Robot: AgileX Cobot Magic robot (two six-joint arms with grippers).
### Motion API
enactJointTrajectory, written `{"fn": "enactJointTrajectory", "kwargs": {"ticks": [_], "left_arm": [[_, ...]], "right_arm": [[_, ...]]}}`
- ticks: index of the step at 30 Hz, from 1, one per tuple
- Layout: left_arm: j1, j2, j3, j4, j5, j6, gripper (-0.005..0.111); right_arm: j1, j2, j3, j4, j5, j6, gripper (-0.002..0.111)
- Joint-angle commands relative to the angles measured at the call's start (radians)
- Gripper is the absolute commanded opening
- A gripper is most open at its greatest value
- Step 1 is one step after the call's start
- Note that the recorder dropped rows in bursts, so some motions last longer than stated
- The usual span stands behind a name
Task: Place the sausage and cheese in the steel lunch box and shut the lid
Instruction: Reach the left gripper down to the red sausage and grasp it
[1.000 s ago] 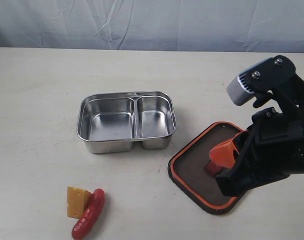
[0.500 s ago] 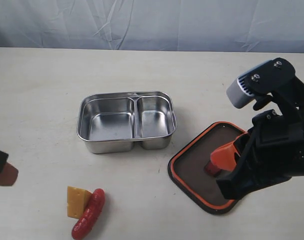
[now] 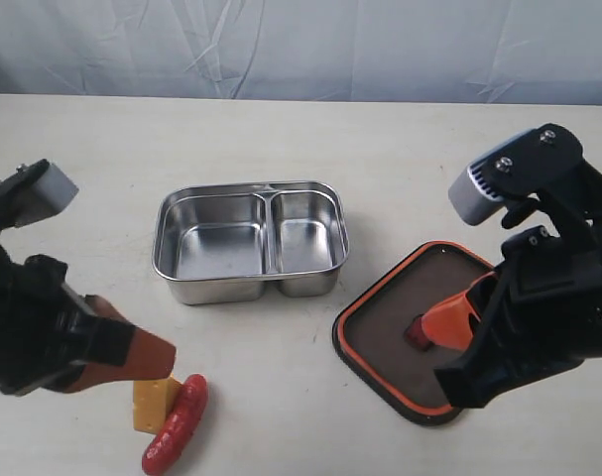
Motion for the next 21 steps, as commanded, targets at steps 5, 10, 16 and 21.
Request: {"fn": "enactJointTrajectory", "kwargs": {"ticks": [5, 10, 16, 21], "left_arm": [[-0.011, 0.072, 0.004, 0.009, -0.085, 0.002, 0.003], [-0.016, 0.170, 0.004, 0.060, 0.053, -0.002, 0.037], [-0.101, 0.266, 0.004, 0.213, -0.008, -0.129, 0.055], [-0.166, 0.337, 0.004, 0.295, -0.113, -0.213, 0.055]], "right_arm": [[0.006, -0.006, 0.004, -0.002, 0.064, -0.001, 0.000], [0.006, -0.006, 0.004, -0.014, 0.048, -0.001, 0.000], [0.006, -0.006, 0.004, -0.029, 0.078, -0.001, 0.000], [0.006, -0.006, 0.004, -0.029, 0.078, -0.001, 0.000]]}}
